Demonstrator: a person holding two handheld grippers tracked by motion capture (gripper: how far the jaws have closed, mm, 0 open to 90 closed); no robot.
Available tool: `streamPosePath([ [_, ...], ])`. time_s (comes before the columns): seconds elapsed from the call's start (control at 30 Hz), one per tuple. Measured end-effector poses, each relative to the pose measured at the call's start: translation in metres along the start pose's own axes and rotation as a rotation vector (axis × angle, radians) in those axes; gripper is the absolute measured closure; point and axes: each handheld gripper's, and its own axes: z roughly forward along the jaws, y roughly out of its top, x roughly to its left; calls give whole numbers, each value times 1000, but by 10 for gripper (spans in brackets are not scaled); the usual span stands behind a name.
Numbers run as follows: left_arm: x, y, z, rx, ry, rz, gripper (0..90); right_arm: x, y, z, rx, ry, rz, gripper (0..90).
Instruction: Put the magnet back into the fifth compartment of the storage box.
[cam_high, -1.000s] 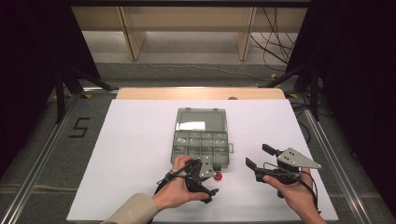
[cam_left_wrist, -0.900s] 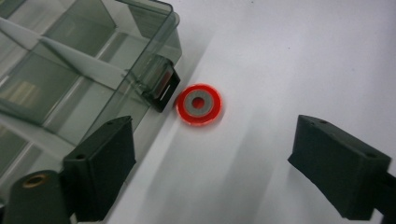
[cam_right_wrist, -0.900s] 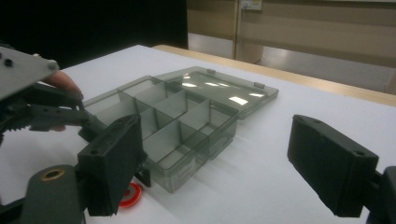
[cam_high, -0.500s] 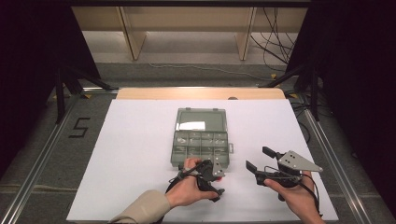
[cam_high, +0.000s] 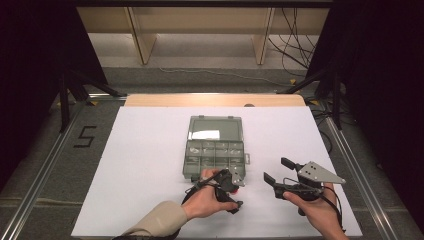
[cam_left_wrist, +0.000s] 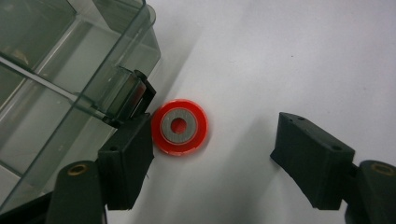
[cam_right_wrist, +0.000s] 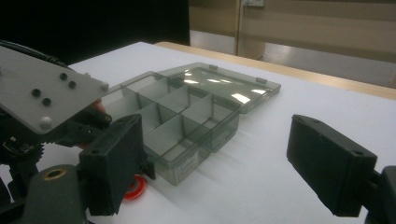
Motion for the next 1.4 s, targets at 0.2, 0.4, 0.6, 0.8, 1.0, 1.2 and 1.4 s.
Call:
streamPosePath([
  [0.2, 1, 4, 1, 3, -16, -47, 331, 0, -1, 1, -8, 10, 14, 200],
  [0.4, 6, 7, -1, 23, 3, -62, 450, 0, 0, 0, 3, 13, 23, 204],
  [0.6, 7, 8, -1, 42, 11, -58, 541, 0, -1, 2, -8, 9, 10, 208],
  [0.8, 7, 9, -2, 49, 18, -55, 614, -2, -1, 0, 0, -1, 5, 209],
  [1.0, 6, 9, -3, 45, 21, -54, 618, -2, -1, 0, 3, -5, 8, 210],
  [1.2, 7, 8, -4, 46, 11, -70, 619, -2, -1, 0, 2, 0, 11, 212],
  [1.4, 7, 7, -5, 43, -8, -90, 619, -2, -2, 1, -9, 6, 20, 214],
])
